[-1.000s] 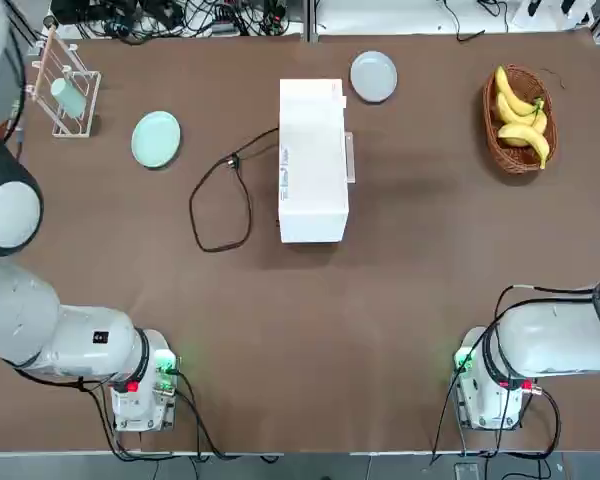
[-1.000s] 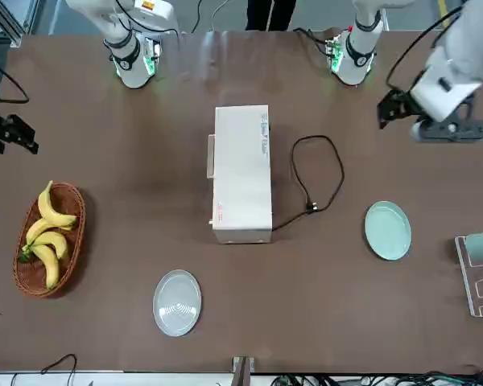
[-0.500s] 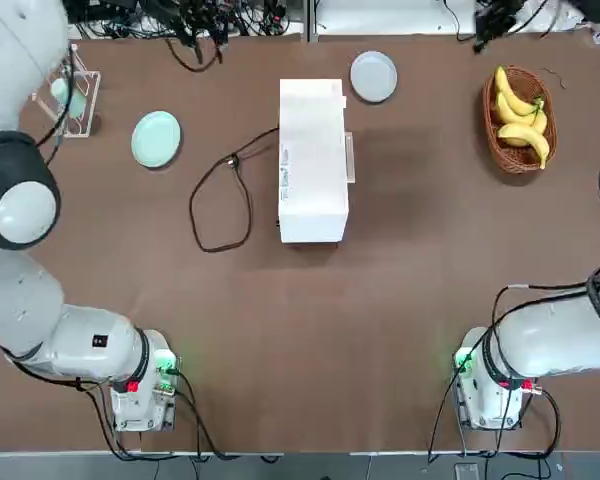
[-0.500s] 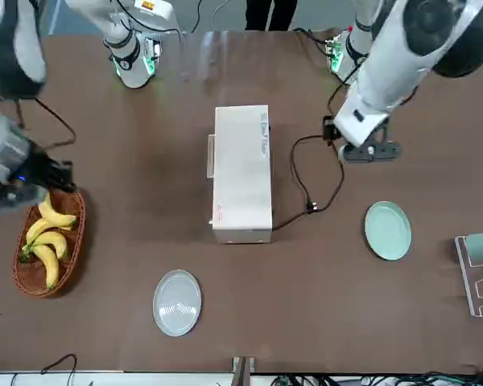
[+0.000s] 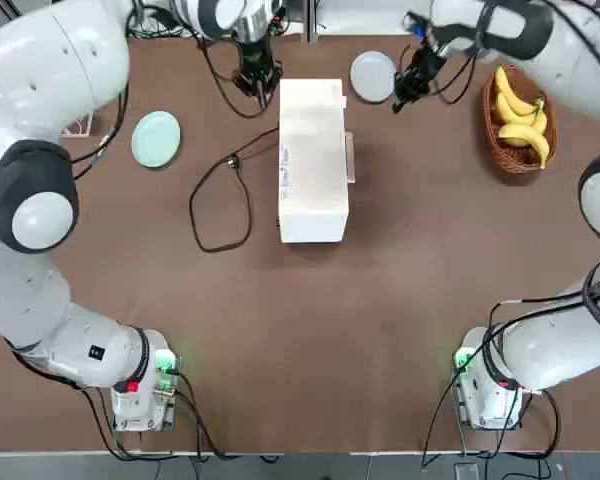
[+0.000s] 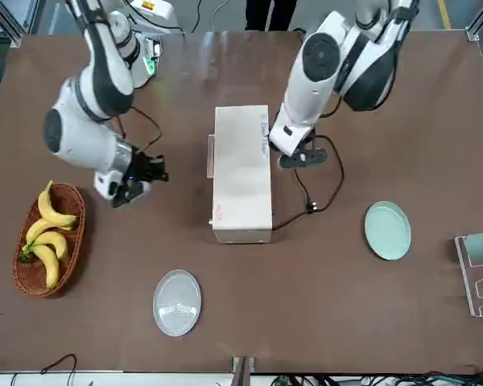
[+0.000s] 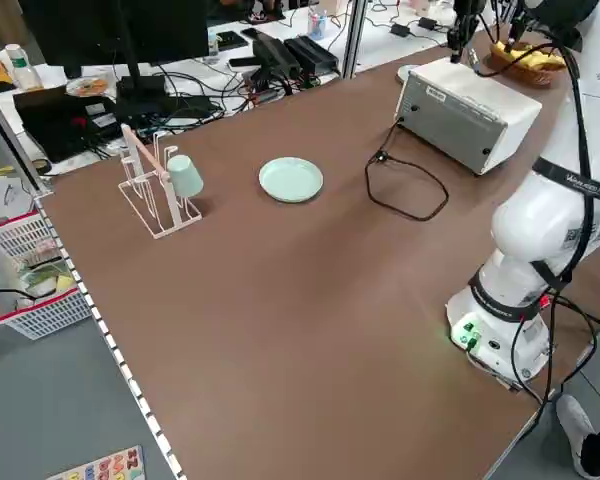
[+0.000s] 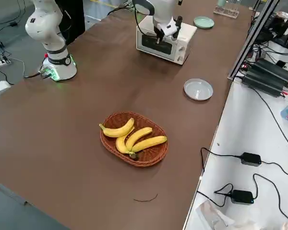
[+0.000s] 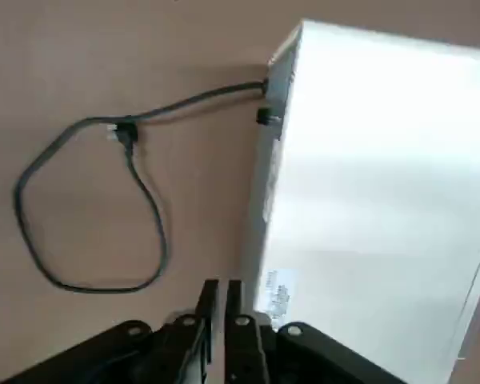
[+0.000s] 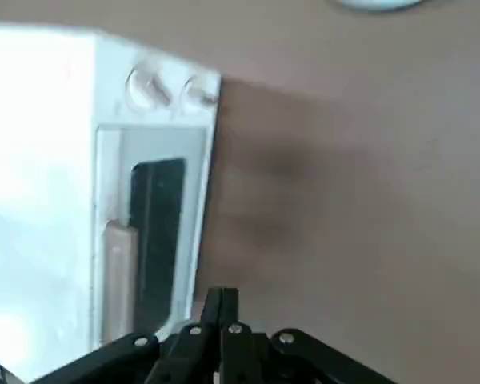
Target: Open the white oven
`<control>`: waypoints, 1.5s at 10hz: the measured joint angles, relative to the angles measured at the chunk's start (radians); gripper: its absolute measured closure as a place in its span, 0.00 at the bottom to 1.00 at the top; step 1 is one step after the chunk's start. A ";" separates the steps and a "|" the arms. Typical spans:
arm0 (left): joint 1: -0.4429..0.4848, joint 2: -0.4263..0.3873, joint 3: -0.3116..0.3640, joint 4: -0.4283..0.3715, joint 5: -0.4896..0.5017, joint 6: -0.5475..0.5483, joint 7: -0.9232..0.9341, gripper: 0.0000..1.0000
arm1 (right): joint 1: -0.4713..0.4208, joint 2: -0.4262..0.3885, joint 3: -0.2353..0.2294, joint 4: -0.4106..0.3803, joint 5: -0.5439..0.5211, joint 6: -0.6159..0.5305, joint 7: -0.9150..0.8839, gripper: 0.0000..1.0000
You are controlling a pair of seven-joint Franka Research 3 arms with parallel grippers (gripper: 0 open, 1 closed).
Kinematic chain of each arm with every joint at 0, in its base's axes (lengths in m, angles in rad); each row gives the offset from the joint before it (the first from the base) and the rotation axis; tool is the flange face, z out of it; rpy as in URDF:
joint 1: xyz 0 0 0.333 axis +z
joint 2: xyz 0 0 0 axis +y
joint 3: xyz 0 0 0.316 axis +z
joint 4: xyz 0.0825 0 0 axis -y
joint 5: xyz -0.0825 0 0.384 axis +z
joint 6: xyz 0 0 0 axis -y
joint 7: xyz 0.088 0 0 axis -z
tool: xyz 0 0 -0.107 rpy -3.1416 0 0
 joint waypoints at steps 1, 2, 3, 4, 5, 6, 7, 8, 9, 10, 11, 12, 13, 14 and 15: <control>-0.027 0.001 0.000 -0.035 0.006 0.050 -0.049 0.97 | 0.046 -0.001 0.000 -0.040 0.041 0.034 0.001 0.96; -0.049 0.007 0.000 -0.060 0.012 0.091 -0.095 0.99 | 0.079 -0.002 0.000 -0.071 0.072 0.058 0.001 0.96; -0.074 0.022 0.000 -0.074 0.035 0.117 -0.136 0.99 | 0.104 -0.003 -0.001 -0.095 0.100 0.078 0.001 0.96; -0.103 0.047 0.000 -0.079 0.073 0.131 -0.184 0.99 | 0.130 -0.005 -0.001 -0.108 0.130 0.094 0.001 0.96; -0.129 0.077 0.000 -0.080 0.104 0.142 -0.226 0.99 | 0.148 -0.010 -0.001 -0.112 0.152 0.100 0.001 0.96; -0.147 0.102 0.000 -0.080 0.120 0.155 -0.250 0.99 | 0.153 -0.023 -0.001 -0.112 0.160 0.098 0.005 0.97; -0.151 0.100 0.001 -0.074 0.129 0.152 -0.262 0.99 | 0.153 -0.039 -0.003 -0.113 0.164 0.095 0.009 0.97; -0.152 0.104 0.001 -0.076 0.131 0.159 -0.268 0.99 | 0.155 -0.050 -0.004 -0.115 0.165 0.095 0.013 0.97; -0.152 0.103 0.001 -0.075 0.131 0.158 -0.270 0.99 | 0.163 -0.052 -0.003 -0.117 0.166 0.097 0.014 0.97; -0.152 0.103 0.001 -0.075 0.131 0.158 -0.270 0.99 | 0.172 -0.052 -0.003 -0.120 0.166 0.103 0.016 0.97; -0.152 0.104 0.001 -0.075 0.131 0.158 -0.271 0.99 | 0.183 -0.049 -0.003 -0.125 0.166 0.120 0.018 0.97; -0.152 0.104 0.001 -0.075 0.131 0.158 -0.271 0.99 | 0.195 -0.041 -0.003 -0.133 0.166 0.146 0.020 0.97; -0.152 0.104 0.001 -0.075 0.131 0.158 -0.272 0.99 | 0.205 -0.026 -0.002 -0.137 0.166 0.165 0.022 0.97; -0.152 0.104 0.001 -0.075 0.131 0.158 -0.272 0.99 | 0.209 -0.011 -0.002 -0.138 0.166 0.175 0.022 0.97; -0.152 0.104 0.001 -0.075 0.131 0.158 -0.272 0.99 | 0.209 -0.007 -0.003 -0.137 0.169 0.177 0.023 0.97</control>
